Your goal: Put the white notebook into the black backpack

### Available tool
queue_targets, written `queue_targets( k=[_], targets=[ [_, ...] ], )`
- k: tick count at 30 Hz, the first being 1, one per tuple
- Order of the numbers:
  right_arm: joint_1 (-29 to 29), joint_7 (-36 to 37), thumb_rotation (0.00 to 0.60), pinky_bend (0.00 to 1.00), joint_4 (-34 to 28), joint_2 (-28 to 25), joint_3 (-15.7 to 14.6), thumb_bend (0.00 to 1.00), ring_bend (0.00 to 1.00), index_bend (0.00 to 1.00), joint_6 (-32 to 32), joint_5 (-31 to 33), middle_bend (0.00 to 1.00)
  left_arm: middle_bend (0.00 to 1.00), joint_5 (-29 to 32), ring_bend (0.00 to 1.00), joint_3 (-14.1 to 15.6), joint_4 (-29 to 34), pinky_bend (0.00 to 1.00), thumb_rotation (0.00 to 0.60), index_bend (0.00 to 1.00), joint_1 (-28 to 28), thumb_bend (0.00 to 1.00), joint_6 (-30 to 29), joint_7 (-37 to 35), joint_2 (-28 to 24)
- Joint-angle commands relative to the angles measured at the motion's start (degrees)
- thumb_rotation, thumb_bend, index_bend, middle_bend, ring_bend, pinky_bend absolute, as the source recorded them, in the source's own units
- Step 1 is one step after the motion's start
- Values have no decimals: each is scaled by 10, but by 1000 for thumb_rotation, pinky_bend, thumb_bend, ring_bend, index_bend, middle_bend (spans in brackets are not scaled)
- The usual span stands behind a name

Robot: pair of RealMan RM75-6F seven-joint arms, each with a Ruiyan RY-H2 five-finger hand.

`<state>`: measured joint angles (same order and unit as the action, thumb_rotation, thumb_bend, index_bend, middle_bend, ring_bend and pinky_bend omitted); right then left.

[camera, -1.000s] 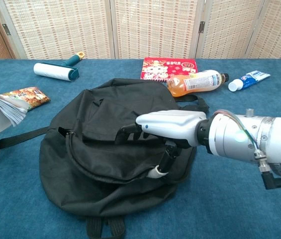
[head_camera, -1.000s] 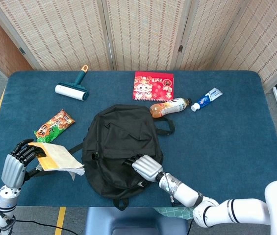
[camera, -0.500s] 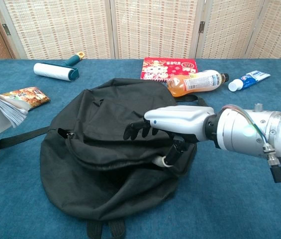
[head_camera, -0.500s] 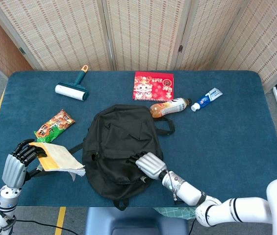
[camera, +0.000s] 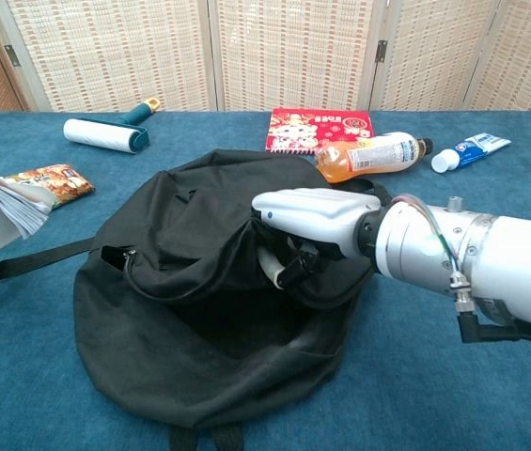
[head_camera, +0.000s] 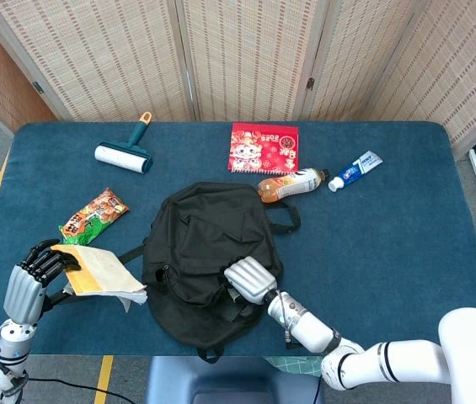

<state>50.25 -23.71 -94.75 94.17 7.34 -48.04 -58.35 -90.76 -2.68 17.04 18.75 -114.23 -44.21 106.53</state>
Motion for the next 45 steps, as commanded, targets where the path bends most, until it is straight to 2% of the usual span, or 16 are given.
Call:
queue_targets(
  k=[1,6,12,17,23,37,45],
  targets=[
    [3,-3,600,317,6,4,7,866,383,713,-7,9,440,559,-1,504,0,1,321,600,658,0,535,-2,-1,1],
    [8,1,600,317,13,8,30,869,383,712,-19,37,439,558,-2,504,-1,5,321,600,658,3,535,-6,-6,1],
    [19,10,600,317,29,26,78,868,385,713,-41,104,440,559,-10,504,1,23,321,600,658,15,534,-19,-24,3],
    [34,21,600,317,41,49,118,868,387,712,-56,161,439,559,-27,504,3,56,321,600,658,41,535,-35,-30,4],
    [57,15,600,317,64,76,149,868,390,710,-78,194,436,558,-59,504,13,105,321,600,658,81,533,-46,-14,7],
    [92,16,600,317,122,128,187,869,391,700,-113,207,417,558,-115,504,27,240,321,600,659,123,528,-46,28,-3],
    [90,46,600,317,102,130,202,866,390,682,-114,188,404,559,-129,504,35,270,322,600,659,131,522,-17,46,8]
  ],
)
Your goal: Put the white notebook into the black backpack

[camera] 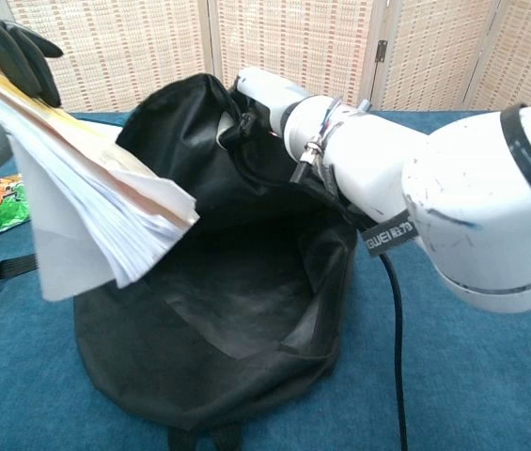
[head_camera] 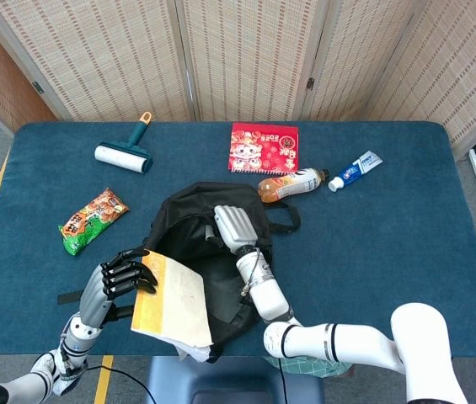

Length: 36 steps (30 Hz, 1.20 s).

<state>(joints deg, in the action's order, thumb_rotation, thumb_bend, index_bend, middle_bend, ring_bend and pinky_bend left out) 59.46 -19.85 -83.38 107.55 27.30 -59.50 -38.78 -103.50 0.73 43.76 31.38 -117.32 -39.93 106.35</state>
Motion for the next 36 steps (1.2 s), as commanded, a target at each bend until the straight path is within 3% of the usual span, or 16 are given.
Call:
queue_targets(
  k=[1,9,25,36],
  targets=[
    [-3,10,600,317,-16,-6,3,867,390,681,1,-10,404,559,-2,504,1,1,322,600,660,6,522,18,4,14],
    [-16,42,600,317,-44,-23,9,869,391,679,1,-33,404,559,-2,504,-5,-39,320,600,662,16,520,39,13,65],
    [-33,82,600,317,-85,-54,7,869,398,678,6,-58,403,568,23,521,-2,-184,329,600,664,7,519,91,24,170],
    [-40,96,600,317,-115,-78,8,869,405,677,5,-64,403,594,35,542,6,-273,353,600,664,-7,528,100,71,188]
  ],
)
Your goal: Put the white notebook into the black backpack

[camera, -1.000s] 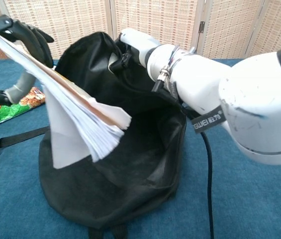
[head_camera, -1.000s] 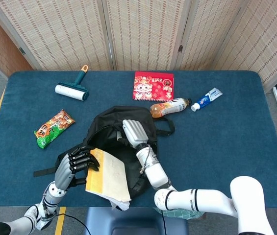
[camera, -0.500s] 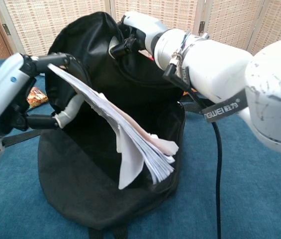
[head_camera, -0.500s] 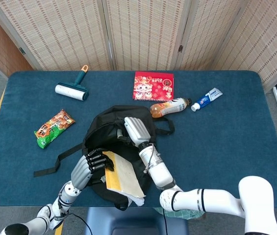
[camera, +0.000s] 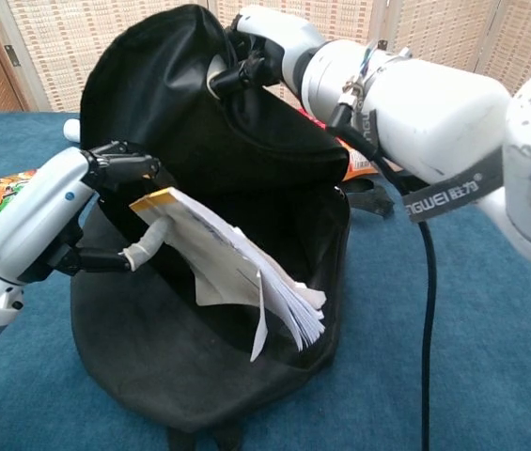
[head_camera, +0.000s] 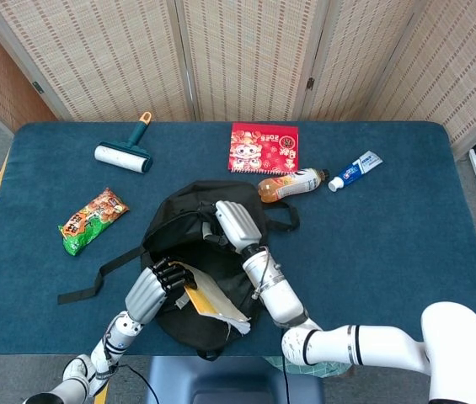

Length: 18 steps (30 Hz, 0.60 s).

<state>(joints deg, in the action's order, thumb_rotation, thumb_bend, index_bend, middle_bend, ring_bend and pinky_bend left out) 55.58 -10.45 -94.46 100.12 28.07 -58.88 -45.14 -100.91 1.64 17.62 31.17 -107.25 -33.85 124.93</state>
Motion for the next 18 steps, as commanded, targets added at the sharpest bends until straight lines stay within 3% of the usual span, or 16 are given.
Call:
queue_targets(
  k=[1,5,18],
  targets=[
    [-2,3,600,317,-8,-5,0,869,406,676,-2,-1,403,599,17,547,-10,-14,359,600,664,-7,536,-1,11,4],
    [-2,5,600,317,-14,-9,-1,867,407,670,-4,-2,400,608,45,559,-34,-15,373,600,664,-3,552,8,11,12],
    [6,2,600,317,-20,-9,1,868,412,658,-12,8,398,617,82,566,-68,-36,387,600,664,37,583,10,39,33]
  ],
)
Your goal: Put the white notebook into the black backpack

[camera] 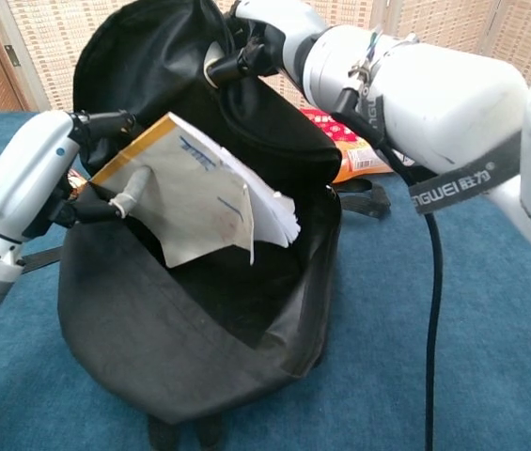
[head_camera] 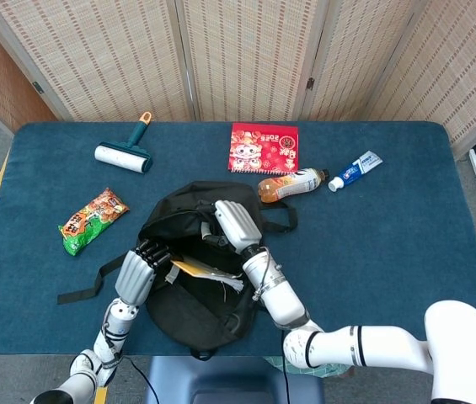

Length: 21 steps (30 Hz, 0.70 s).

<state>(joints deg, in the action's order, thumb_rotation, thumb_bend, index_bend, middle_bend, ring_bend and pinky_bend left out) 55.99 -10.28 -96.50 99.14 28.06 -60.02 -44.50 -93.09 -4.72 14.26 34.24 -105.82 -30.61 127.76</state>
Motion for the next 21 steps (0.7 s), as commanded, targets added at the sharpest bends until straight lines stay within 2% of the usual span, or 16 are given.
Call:
queue_targets(
  k=[1,10,17,21],
  targets=[
    [2,0,600,317,1,2,1,868,413,658,-1,2,397,618,3,567,-3,-4,390,600,664,8,589,-4,11,6],
    [8,-6,600,317,7,5,-4,868,416,655,-3,7,397,630,-21,575,41,-26,413,600,660,-1,600,32,75,17],
    [8,-10,600,317,5,2,-8,869,416,651,-5,9,396,627,-48,576,80,-13,420,600,646,-20,590,39,84,-10],
    [8,-13,600,317,0,-2,-10,868,416,650,-6,10,396,612,-68,570,108,10,424,600,631,-22,521,63,96,-38]
  ],
)
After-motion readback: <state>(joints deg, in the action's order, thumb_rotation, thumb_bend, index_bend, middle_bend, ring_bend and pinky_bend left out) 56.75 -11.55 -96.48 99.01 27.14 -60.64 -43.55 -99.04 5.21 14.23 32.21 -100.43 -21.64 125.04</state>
